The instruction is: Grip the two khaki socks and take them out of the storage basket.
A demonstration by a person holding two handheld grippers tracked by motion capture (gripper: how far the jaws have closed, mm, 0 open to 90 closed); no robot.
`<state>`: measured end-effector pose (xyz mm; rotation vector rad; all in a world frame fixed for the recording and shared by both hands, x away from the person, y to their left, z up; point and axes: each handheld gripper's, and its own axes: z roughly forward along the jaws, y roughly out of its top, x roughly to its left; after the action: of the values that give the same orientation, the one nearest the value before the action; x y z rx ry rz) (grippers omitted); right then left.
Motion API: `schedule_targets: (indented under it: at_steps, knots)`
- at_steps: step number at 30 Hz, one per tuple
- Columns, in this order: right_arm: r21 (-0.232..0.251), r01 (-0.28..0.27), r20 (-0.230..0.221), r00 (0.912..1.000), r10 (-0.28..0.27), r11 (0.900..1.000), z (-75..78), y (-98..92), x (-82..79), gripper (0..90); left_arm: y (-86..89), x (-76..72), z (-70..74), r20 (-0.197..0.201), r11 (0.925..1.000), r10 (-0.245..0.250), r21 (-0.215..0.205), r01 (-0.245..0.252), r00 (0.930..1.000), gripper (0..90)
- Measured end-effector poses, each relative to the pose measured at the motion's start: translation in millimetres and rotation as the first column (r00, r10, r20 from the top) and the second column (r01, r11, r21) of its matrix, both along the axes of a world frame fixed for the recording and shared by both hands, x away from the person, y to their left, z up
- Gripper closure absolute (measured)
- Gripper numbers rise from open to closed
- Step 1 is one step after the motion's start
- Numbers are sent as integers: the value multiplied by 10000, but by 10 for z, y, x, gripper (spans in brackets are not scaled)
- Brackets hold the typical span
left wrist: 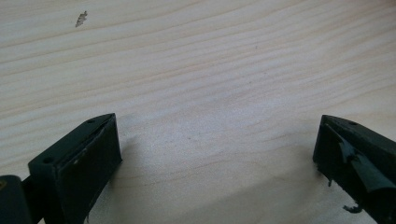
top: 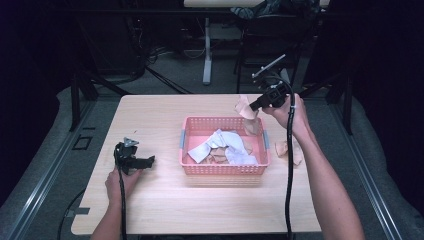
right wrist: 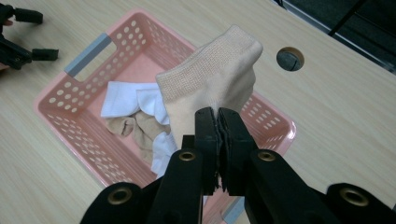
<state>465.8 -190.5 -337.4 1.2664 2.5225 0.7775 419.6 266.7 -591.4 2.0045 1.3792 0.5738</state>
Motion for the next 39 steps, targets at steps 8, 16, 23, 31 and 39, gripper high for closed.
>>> schedule_targets:
  at_steps: [8, 16, 23, 31, 39]
  knots:
    - [-13, 63, 323, 9995, -62, 10000, 187, -73, -23, 867, 0, 0, 0, -2, 10000, 0, 0, 0, 10000, 4]
    - [54, 287, 588, 9978, -290, 9996, 332, -188, -49, 868, 0, 0, 0, -1, 10000, -3, 3, 3, 10000, 4]
    - [175, 713, 749, 9946, -724, 9973, 410, -425, -78, 867, 1, 1, 1, 2, 10000, -15, 15, 15, 10000, 4]
    - [205, 1030, 756, 9917, -1043, 9945, 393, -644, -101, 867, 0, 0, 0, -2, 10000, -2, 0, 2, 10000, 4]
    - [66, 1467, 688, 9868, -1468, 9892, 307, -861, -115, 867, 1, 1, 1, -1, 10000, -17, 17, 17, 10000, 4]
